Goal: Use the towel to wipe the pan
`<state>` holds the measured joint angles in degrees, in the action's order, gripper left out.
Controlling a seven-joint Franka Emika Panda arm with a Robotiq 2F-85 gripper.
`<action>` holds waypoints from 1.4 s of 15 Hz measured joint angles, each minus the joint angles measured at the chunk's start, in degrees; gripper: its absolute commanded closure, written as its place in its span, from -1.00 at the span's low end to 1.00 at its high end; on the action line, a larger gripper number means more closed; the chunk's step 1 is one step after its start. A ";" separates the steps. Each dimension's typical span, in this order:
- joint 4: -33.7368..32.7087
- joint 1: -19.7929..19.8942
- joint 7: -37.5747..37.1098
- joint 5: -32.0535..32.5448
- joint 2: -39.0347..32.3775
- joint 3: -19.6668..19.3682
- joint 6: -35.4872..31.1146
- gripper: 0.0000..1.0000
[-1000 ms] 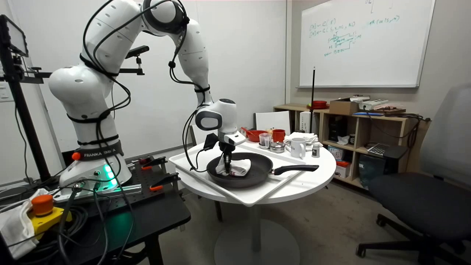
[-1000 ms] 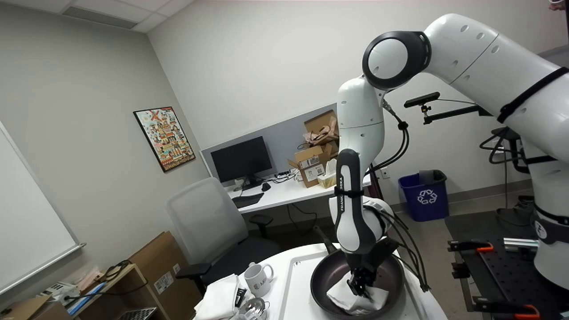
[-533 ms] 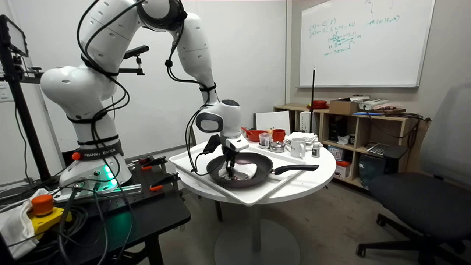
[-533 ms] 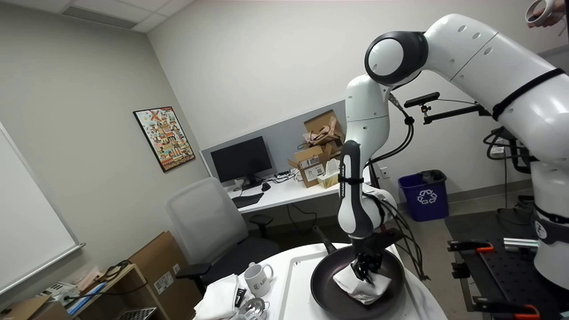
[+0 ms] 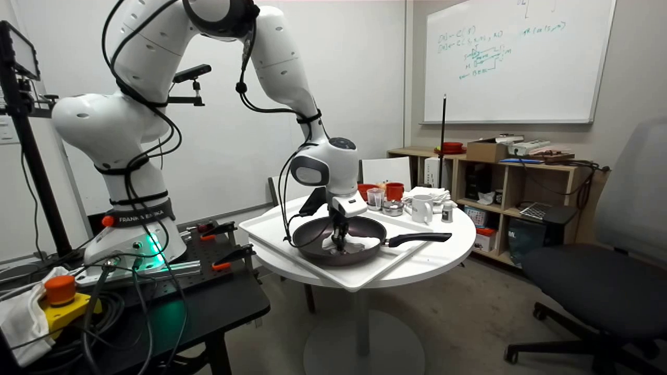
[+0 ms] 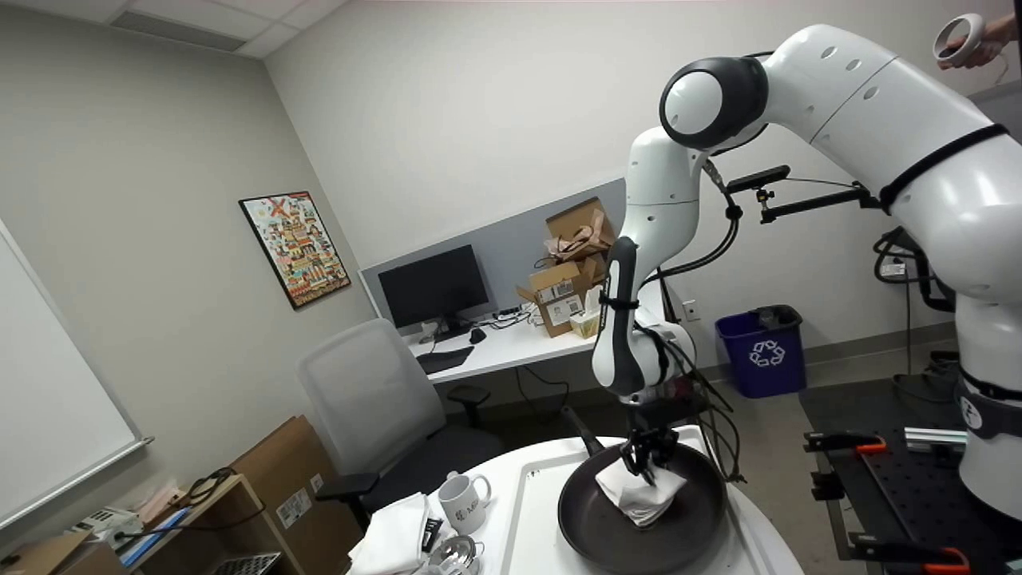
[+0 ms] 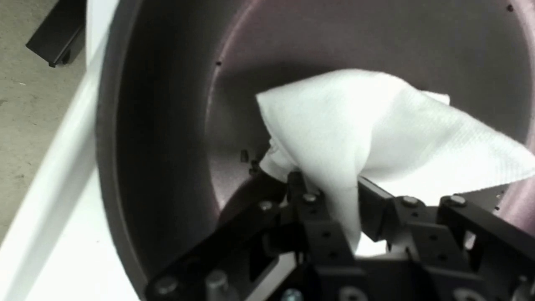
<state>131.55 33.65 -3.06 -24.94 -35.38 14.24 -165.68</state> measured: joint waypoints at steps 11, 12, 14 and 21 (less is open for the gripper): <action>-2.44 -13.18 -0.07 -0.37 -1.96 -1.01 1.64 0.92; -1.81 -13.85 0.01 -0.38 -1.55 -0.56 0.77 0.92; 0.65 -14.39 0.42 -0.42 0.14 0.98 -2.45 0.92; 15.27 -14.46 0.51 -0.67 10.86 12.25 -19.40 0.92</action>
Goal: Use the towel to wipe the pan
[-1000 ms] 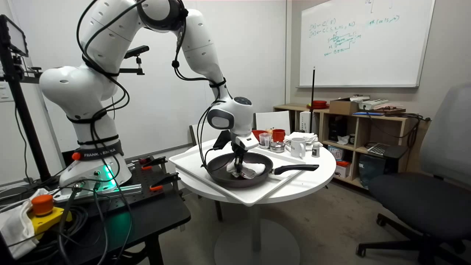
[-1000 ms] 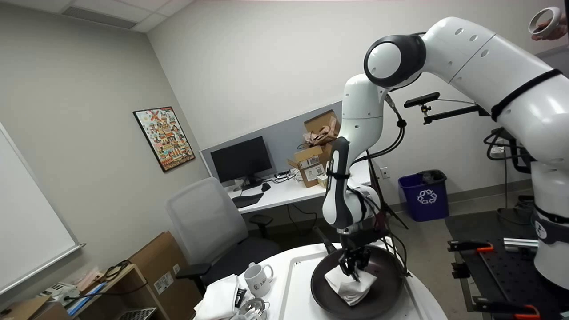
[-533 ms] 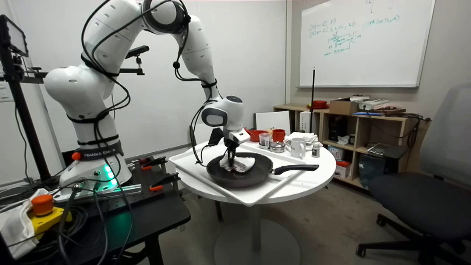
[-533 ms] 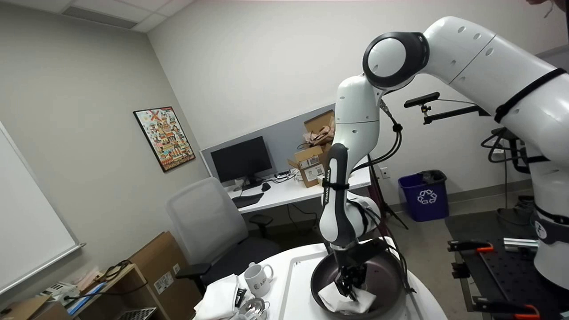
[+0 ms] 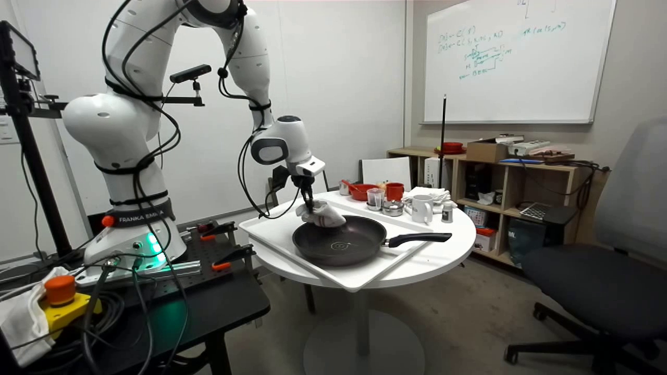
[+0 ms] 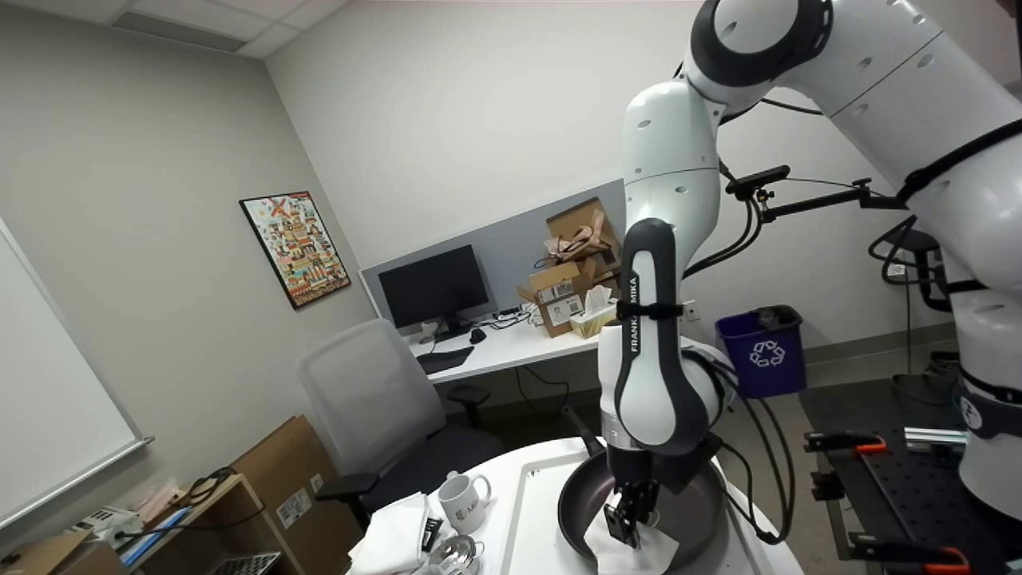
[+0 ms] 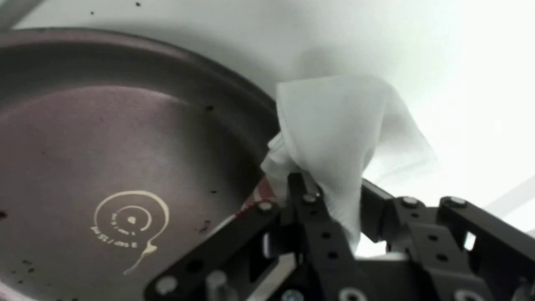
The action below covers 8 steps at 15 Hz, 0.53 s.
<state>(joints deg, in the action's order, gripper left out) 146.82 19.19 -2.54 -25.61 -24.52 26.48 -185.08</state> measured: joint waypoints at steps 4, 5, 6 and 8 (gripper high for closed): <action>5.27 -1.83 -1.92 -0.09 4.79 6.52 -5.25 0.92; 5.60 -2.71 -2.30 -0.09 5.59 7.27 -5.24 0.92; 5.60 -3.60 -2.64 -0.09 6.23 7.79 -4.99 0.92; 5.18 -5.06 -3.10 -0.09 7.11 8.28 -4.35 0.92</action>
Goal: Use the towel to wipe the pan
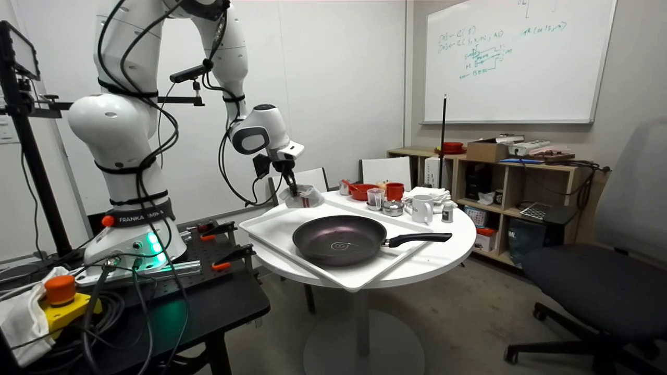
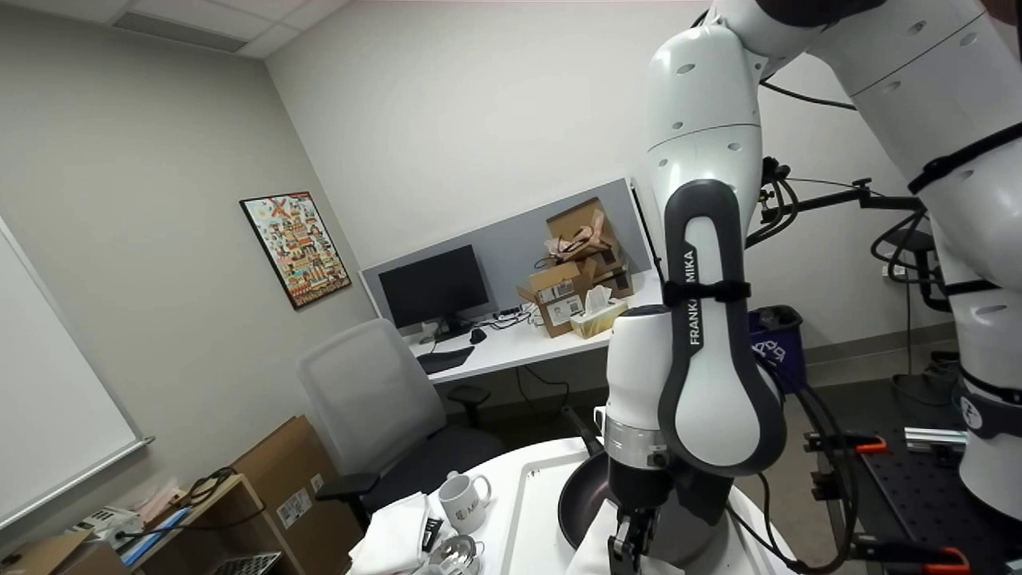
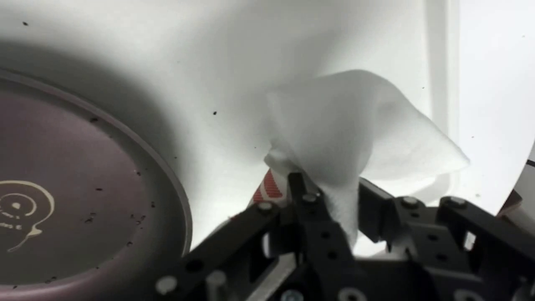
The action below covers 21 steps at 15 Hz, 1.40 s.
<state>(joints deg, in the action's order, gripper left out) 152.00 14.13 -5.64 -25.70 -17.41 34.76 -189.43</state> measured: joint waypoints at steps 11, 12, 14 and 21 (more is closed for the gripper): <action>-11.23 -9.20 -1.71 5.50 -2.75 -16.71 21.18 0.92; -13.04 -10.30 -1.87 6.24 -4.03 -18.55 23.39 0.92; -16.63 -12.52 -2.53 7.62 -6.68 -21.51 27.29 0.92; -28.09 -19.74 -7.19 10.40 -14.93 -26.85 38.96 0.92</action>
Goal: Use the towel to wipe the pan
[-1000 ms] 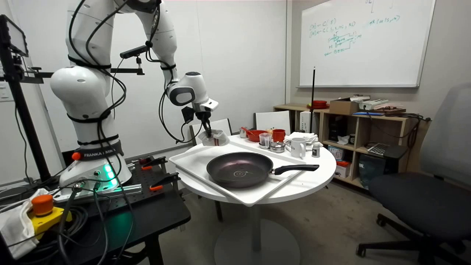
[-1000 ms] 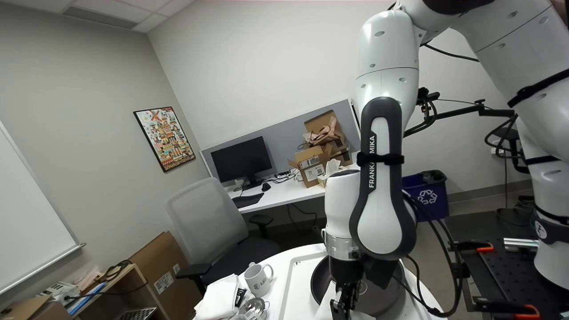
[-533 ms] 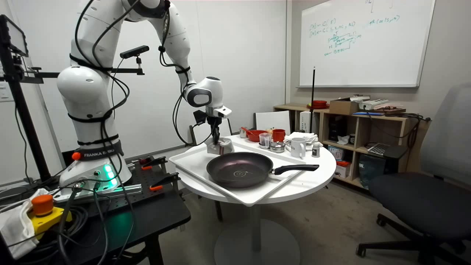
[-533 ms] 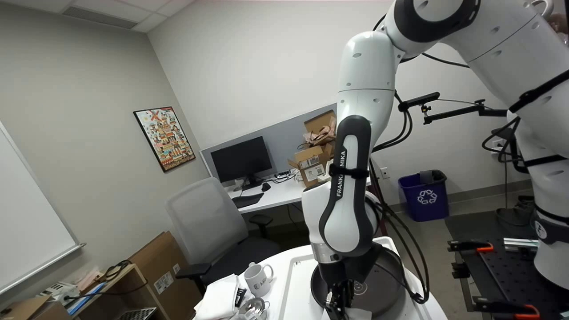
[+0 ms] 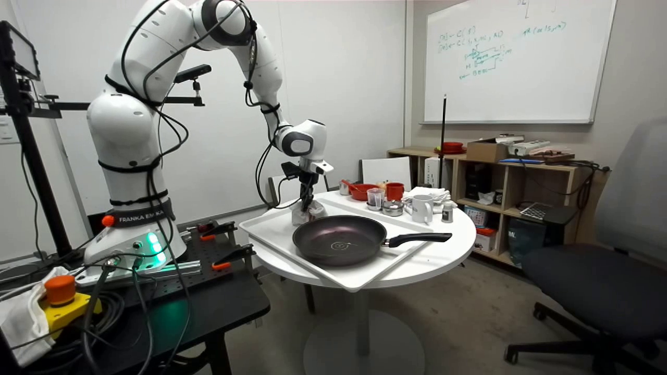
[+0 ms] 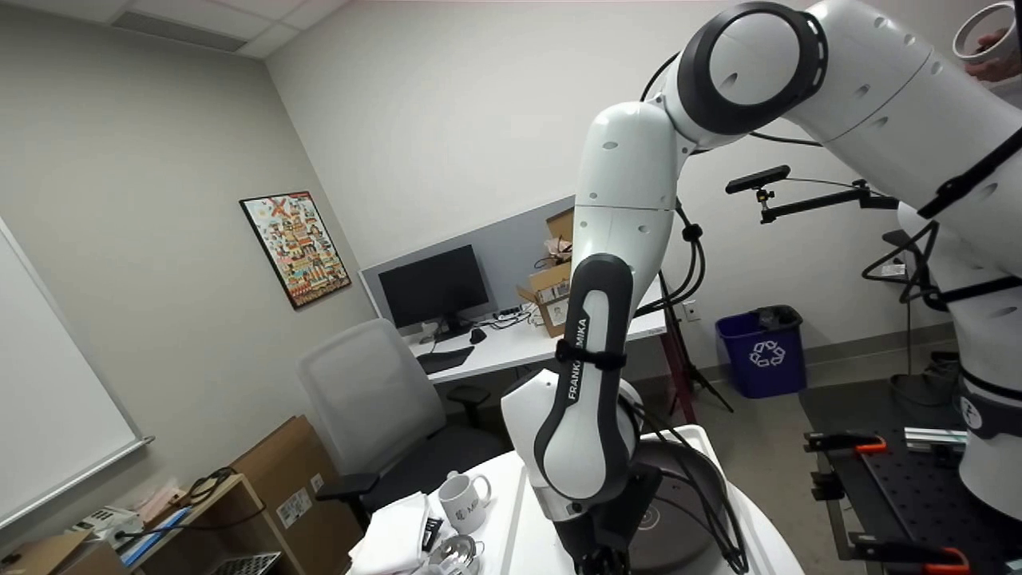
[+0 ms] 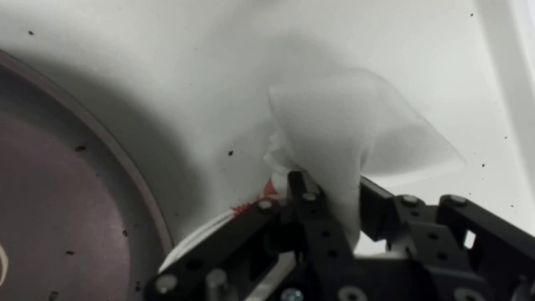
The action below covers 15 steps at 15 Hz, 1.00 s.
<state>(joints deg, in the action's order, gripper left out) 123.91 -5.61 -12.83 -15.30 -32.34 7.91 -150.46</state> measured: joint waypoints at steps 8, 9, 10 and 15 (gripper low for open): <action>-7.59 -3.70 -5.24 1.30 -6.93 -3.60 11.25 0.92; -7.92 -3.90 -5.98 1.68 -7.49 -4.16 12.54 0.92; -8.10 -4.09 -6.62 2.07 -7.89 -4.64 13.43 0.92; -8.48 -4.67 -8.74 2.53 -8.54 -5.89 15.59 -0.29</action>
<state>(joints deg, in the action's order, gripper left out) 115.44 -10.28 -21.57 -12.77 -40.88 2.02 -134.88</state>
